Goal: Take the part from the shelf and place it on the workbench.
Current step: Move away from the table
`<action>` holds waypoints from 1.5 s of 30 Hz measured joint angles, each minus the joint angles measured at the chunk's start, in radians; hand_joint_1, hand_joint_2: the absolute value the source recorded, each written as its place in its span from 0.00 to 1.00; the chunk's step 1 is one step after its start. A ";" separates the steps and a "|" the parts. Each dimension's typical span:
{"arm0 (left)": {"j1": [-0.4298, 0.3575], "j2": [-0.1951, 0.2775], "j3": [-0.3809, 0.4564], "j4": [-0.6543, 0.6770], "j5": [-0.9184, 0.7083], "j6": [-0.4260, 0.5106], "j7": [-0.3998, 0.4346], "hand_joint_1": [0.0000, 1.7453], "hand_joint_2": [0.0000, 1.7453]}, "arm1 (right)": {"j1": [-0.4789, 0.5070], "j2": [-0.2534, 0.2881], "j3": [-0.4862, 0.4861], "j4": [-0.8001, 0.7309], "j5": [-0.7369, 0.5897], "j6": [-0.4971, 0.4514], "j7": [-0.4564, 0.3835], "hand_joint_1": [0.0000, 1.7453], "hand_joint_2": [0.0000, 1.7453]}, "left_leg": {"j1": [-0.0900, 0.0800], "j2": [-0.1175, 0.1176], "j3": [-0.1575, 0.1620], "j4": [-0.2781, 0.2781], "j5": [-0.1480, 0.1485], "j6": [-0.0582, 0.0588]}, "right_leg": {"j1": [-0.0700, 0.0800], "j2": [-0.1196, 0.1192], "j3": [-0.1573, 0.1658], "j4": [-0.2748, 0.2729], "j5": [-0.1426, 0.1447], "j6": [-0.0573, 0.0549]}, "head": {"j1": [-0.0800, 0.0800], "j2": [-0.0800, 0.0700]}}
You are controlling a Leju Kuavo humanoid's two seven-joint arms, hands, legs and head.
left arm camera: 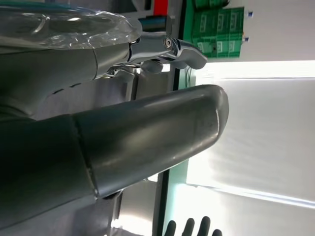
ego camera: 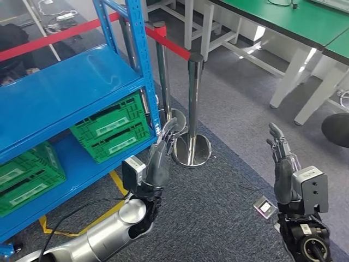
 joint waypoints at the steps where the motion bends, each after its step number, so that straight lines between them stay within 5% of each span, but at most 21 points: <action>1: -0.001 0.000 0.000 0.000 0.000 0.000 0.000 0.00 0.00 | 0.001 0.000 0.000 0.000 0.000 -0.001 0.000 0.00 0.00 | 0.001 -0.013 -0.007 0.004 0.001 -0.006 | -0.003 0.024 0.017 -0.039 0.011 -0.003 | 0.001 0.000; 2: -0.001 -0.001 0.000 0.000 0.000 0.000 0.000 0.00 0.00 | 0.002 0.000 0.000 0.000 0.000 -0.002 -0.001 0.00 0.00 | 0.003 -0.025 -0.015 0.006 0.005 -0.012 | -0.004 0.037 0.025 -0.055 0.009 -0.008 | 0.002 0.000; 4: 0.000 -0.001 0.000 0.000 0.000 -0.001 0.000 0.00 0.00 | 0.004 0.000 0.000 0.000 0.002 -0.004 -0.002 0.00 0.00 | 0.006 -0.047 -0.026 0.006 0.012 -0.026 | -0.002 0.017 0.030 -0.063 0.011 -0.020 | 0.001 0.000; 6: 0.000 0.001 0.000 0.000 0.000 0.000 0.000 0.00 0.00 | 0.004 0.000 0.000 -0.001 0.003 -0.005 -0.002 0.00 0.00 | 0.001 -0.007 -0.041 0.034 -0.003 -0.038 | -0.005 -0.011 0.039 -0.074 0.016 -0.033 | -0.006 0.000; 8: -0.001 0.001 0.000 0.000 0.000 0.000 0.000 0.00 0.00 | 0.005 0.000 0.000 -0.002 0.004 -0.005 -0.002 0.00 0.00 | 0.000 0.066 -0.096 0.143 -0.056 -0.049 | -0.002 -0.041 0.045 -0.080 0.016 -0.043 | -0.017 0.000; 11: 0.001 0.001 -0.001 0.000 0.000 0.000 0.000 0.00 0.00 | 0.011 0.000 0.000 -0.003 0.004 -0.005 -0.002 0.00 0.00 | 0.009 0.097 -0.185 0.306 -0.108 -0.057 | 0.003 -0.088 0.045 -0.080 0.012 -0.049 | -0.023 0.000; 13: 0.002 0.002 -0.001 0.001 0.001 0.000 0.000 0.00 0.00 | 0.012 0.000 0.000 -0.003 0.004 -0.005 -0.002 0.00 0.00 | 0.010 0.104 -0.150 0.237 -0.061 -0.055 | 0.004 -0.113 0.049 -0.080 0.008 -0.047 | -0.027 0.000; 15: 0.000 0.002 -0.001 0.001 0.000 0.000 0.000 0.00 0.00 | 0.012 0.000 0.000 -0.004 0.004 -0.005 -0.003 0.00 0.00 | 0.003 0.144 -0.065 0.085 -0.004 -0.044 | 0.008 -0.134 0.056 -0.080 0.001 -0.042 | -0.031 0.000; 17: -0.001 0.001 -0.001 0.000 0.000 0.000 0.000 0.00 0.00 | 0.012 0.000 -0.001 -0.005 0.004 -0.005 -0.004 0.00 0.00 | -0.008 0.167 -0.022 0.005 0.012 -0.029 | 0.014 -0.150 0.062 -0.081 -0.006 -0.032 | -0.029 0.000; 20: -0.001 0.001 -0.001 0.000 0.000 0.000 0.000 0.00 0.00 | 0.011 0.000 0.000 -0.007 0.004 -0.005 -0.004 0.00 0.00 | -0.009 0.138 -0.018 -0.003 0.008 -0.014 | 0.015 -0.164 0.071 -0.085 -0.017 -0.017 | -0.025 0.000; 22: -0.002 0.000 -0.001 0.000 0.000 0.001 -0.001 0.00 0.00 | 0.011 0.000 -0.001 -0.008 0.004 -0.005 -0.005 0.00 0.00 | -0.002 0.118 -0.008 -0.012 0.010 -0.005 | 0.011 -0.127 0.052 -0.035 -0.052 -0.011 | -0.020 0.000; 25: -0.001 -0.003 -0.001 0.000 0.000 0.001 -0.001 0.00 0.00 | 0.015 0.000 -0.001 -0.008 0.004 -0.005 -0.005 0.00 0.00 | 0.000 0.083 -0.002 -0.014 0.007 0.005 | 0.009 -0.072 -0.057 0.176 -0.137 -0.008 | -0.010 0.000; 27: 0.000 -0.003 -0.001 0.000 0.000 0.001 -0.001 0.00 0.00 | 0.018 0.000 -0.001 -0.008 0.004 -0.005 -0.005 0.00 0.00 | -0.001 0.054 0.000 -0.012 0.006 0.005 | 0.009 -0.066 -0.098 0.229 -0.129 -0.006 | -0.008 0.000; 29: 0.000 -0.004 -0.001 0.000 0.000 0.001 -0.001 0.00 0.00 | 0.017 0.000 -0.001 -0.008 0.004 -0.004 -0.005 0.00 0.00 | 0.001 0.023 0.004 -0.007 0.002 0.002 | 0.005 -0.050 -0.065 0.125 -0.048 -0.007 | -0.007 0.000; 31: 0.000 -0.005 -0.001 0.000 -0.002 0.001 -0.001 0.00 0.00 | 0.017 0.000 -0.001 -0.008 0.004 -0.001 -0.005 0.00 0.00 | 0.000 -0.004 0.002 0.003 -0.003 -0.006 | -0.002 -0.002 -0.012 -0.003 0.010 -0.011 | -0.004 0.000; 33: 0.001 -0.005 -0.001 0.000 -0.005 0.001 0.000 0.00 0.00 | 0.017 0.000 -0.001 -0.008 0.004 0.003 -0.005 0.00 0.00 | 0.002 -0.027 -0.008 0.007 -0.001 -0.017 | -0.002 0.023 0.011 -0.049 0.014 -0.019 | -0.004 0.000; 35: 0.003 -0.005 -0.001 0.000 -0.007 0.001 0.000 0.00 0.00 | 0.015 0.000 0.000 -0.008 0.004 0.005 -0.005 0.00 0.00 | 0.005 -0.041 -0.015 0.007 0.003 -0.029 | 0.000 0.002 0.019 -0.056 0.017 -0.029 | -0.005 0.000; 37: 0.003 -0.003 -0.001 -0.001 -0.007 0.001 0.000 0.00 0.00 | 0.012 0.000 0.000 -0.008 0.004 0.006 -0.005 0.00 0.00 | 0.002 0.002 -0.035 0.048 -0.020 -0.038 | -0.003 -0.024 0.029 -0.066 0.021 -0.042 | -0.013 0.000; 39: 0.002 -0.003 -0.001 -0.001 -0.008 0.001 -0.001 0.00 0.00 | 0.011 0.000 -0.001 -0.008 0.004 0.008 -0.005 0.00 0.00 | 0.002 0.068 -0.097 0.170 -0.078 -0.046 | 0.000 -0.052 0.034 -0.071 0.020 -0.050 | -0.023 0.000; 42: 0.005 -0.002 -0.001 -0.001 -0.008 0.001 0.000 0.00 0.00 | 0.012 0.000 0.000 -0.008 0.004 0.010 -0.004 0.00 0.00 | 0.008 0.095 -0.177 0.312 -0.116 -0.053 | 0.005 -0.097 0.035 -0.071 0.016 -0.054 | -0.028 0.000; 45: 0.005 -0.001 -0.001 -0.001 -0.008 0.001 0.000 0.00 0.00 | 0.010 0.000 0.000 -0.008 0.005 0.010 -0.003 0.00 0.00 | 0.007 0.126 -0.089 0.144 -0.027 -0.046 | 0.007 -0.135 0.044 -0.071 0.008 -0.051 | -0.033 0.000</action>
